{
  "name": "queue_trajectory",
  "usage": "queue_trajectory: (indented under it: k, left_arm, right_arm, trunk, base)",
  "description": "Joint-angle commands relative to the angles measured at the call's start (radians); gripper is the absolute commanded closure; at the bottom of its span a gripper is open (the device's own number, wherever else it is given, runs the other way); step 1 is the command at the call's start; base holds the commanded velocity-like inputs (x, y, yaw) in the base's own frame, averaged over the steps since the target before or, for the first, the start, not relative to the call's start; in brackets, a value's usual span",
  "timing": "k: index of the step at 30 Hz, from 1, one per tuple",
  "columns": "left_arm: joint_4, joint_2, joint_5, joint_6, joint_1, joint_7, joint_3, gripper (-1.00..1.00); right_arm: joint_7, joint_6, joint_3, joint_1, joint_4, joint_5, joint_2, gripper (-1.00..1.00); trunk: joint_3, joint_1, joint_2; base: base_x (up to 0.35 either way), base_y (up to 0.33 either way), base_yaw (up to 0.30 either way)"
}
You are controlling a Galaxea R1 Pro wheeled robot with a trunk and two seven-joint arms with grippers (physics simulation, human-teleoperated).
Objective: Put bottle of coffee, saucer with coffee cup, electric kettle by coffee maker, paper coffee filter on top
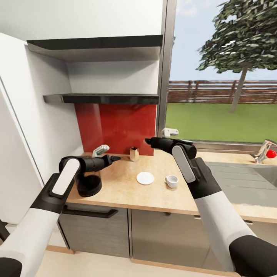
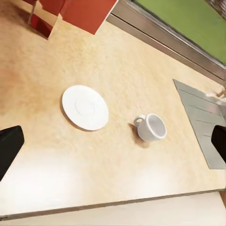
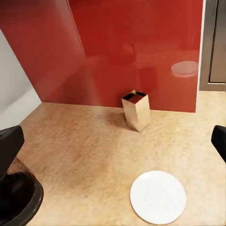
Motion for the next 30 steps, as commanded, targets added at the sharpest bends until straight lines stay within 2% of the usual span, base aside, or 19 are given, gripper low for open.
queue_trajectory:
  k: [1,12,21,25,27,29,30]
  left_arm:
    - [0.001,0.002,0.011,-0.001,0.000,0.010,-0.002,-1.00]
    - [0.004,0.001,0.012,-0.005,0.001,0.004,-0.004,-1.00]
    - [0.007,0.001,0.012,-0.006,0.002,0.003,-0.004,-1.00]
    - [0.012,0.001,0.015,-0.006,0.003,0.004,-0.004,-1.00]
    - [0.014,0.001,0.017,-0.005,0.022,0.003,-0.003,-1.00]
    - [0.015,0.001,0.020,-0.005,0.063,0.003,-0.002,-1.00]
    - [0.019,0.001,0.021,-0.005,0.089,0.002,-0.001,-1.00]
  right_arm:
    - [-0.010,0.002,0.002,0.000,0.007,-0.010,0.000,-1.00]
    - [-0.010,0.002,0.001,0.004,0.020,-0.011,0.000,-1.00]
    - [-0.010,0.002,0.003,0.006,0.052,-0.010,0.000,-1.00]
    - [-0.010,0.002,0.004,0.006,0.108,-0.010,0.001,-1.00]
    - [-0.009,0.002,0.004,0.006,0.145,-0.011,0.003,-1.00]
    - [-0.008,0.005,0.005,0.006,0.191,-0.034,0.004,-1.00]
    - [-0.003,0.018,0.007,0.006,0.220,-0.092,0.004,-1.00]
  trunk:
    - [0.000,0.001,-0.001]
    - [0.000,0.001,-0.001]
    - [0.000,0.001,-0.001]
    - [0.000,0.001,-0.001]
    - [0.000,0.001,-0.001]
    - [0.000,0.001,-0.001]
    - [0.000,0.001,-0.001]
  base:
    - [0.271,0.000,0.000]
    - [0.295,-0.093,-0.011]
    - [0.278,-0.162,-0.233]
    - [0.157,-0.064,-0.262]
    - [0.040,-0.015,-0.150]
    - [0.013,-0.005,-0.049]
    - [0.004,-0.002,-0.016]
